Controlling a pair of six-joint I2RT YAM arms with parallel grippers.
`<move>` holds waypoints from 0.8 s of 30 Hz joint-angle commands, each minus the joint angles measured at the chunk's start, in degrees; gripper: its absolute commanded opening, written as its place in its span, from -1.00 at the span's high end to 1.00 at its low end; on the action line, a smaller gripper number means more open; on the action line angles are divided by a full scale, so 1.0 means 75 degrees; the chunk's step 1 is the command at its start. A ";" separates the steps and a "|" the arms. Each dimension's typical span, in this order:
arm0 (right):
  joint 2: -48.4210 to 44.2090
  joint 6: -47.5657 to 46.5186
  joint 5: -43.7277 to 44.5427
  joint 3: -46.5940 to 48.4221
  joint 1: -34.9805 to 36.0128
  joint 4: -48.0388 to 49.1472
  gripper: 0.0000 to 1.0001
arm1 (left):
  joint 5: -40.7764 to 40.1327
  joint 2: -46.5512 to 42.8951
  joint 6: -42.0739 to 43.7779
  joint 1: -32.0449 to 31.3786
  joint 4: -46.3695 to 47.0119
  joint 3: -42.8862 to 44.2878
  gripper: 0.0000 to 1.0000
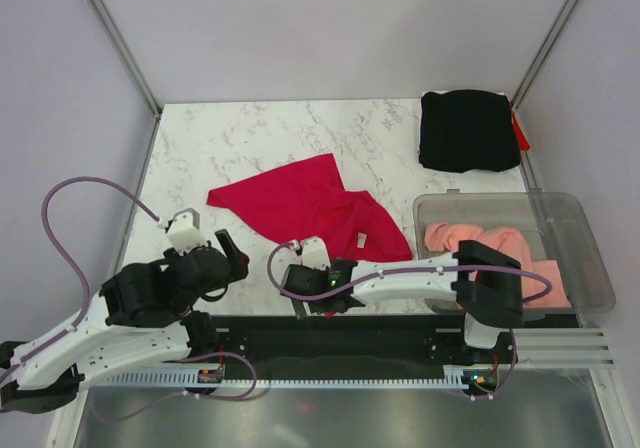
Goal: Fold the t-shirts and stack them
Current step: Flatten the tshirt out
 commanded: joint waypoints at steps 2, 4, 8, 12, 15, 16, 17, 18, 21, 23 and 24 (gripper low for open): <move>0.0906 0.0543 0.0439 0.0467 0.0216 -0.0319 -0.87 | -0.0001 -0.0182 0.0144 0.0002 0.0374 -0.0005 -0.87; 0.1188 0.0637 0.0415 0.0443 0.0298 -0.0343 -0.86 | 0.0046 -0.0510 0.0109 0.0002 0.0374 -0.0099 -0.87; 0.1423 0.0672 0.0462 0.0397 0.0393 -0.0250 -0.72 | 0.0023 -0.0991 0.0015 0.0002 0.0374 -0.0263 -0.87; 0.1517 0.0707 0.0333 0.0081 0.0393 0.0032 -0.01 | -0.0059 -0.0910 0.0026 0.0002 0.0385 -0.0299 -0.87; 0.1517 0.0719 0.0345 -0.0095 0.0393 0.0032 0.48 | -0.0106 -0.0594 0.0097 0.0013 0.0421 -0.0287 -0.87; 0.1517 0.0707 0.0380 -0.0107 0.0393 -0.0014 0.71 | -0.0129 -0.0500 0.0108 0.0013 0.0444 -0.0287 -0.88; 0.1506 0.0707 0.0427 -0.0107 0.0404 -0.0212 0.87 | -0.0129 -0.0384 0.0166 0.0013 0.0572 -0.0287 -0.88; 0.1471 0.0707 0.0462 -0.0073 0.0393 -0.0330 0.99 | -0.0118 -0.0324 0.0225 0.0013 0.0643 -0.0322 -0.88; 0.1075 0.0754 0.0696 -0.0084 0.0393 -0.0717 1.00 | -0.0211 -0.0125 0.0354 0.0013 0.0807 -0.0287 -0.89; 0.0304 0.0882 0.1115 0.0021 0.0335 -0.1206 1.00 | -0.0363 0.0154 0.0726 0.0048 0.0912 -0.0077 -0.90; -0.0038 0.0883 0.1327 0.0103 0.0299 -0.1454 1.00 | -0.0364 0.0273 0.0729 0.0083 0.1017 0.0040 -0.89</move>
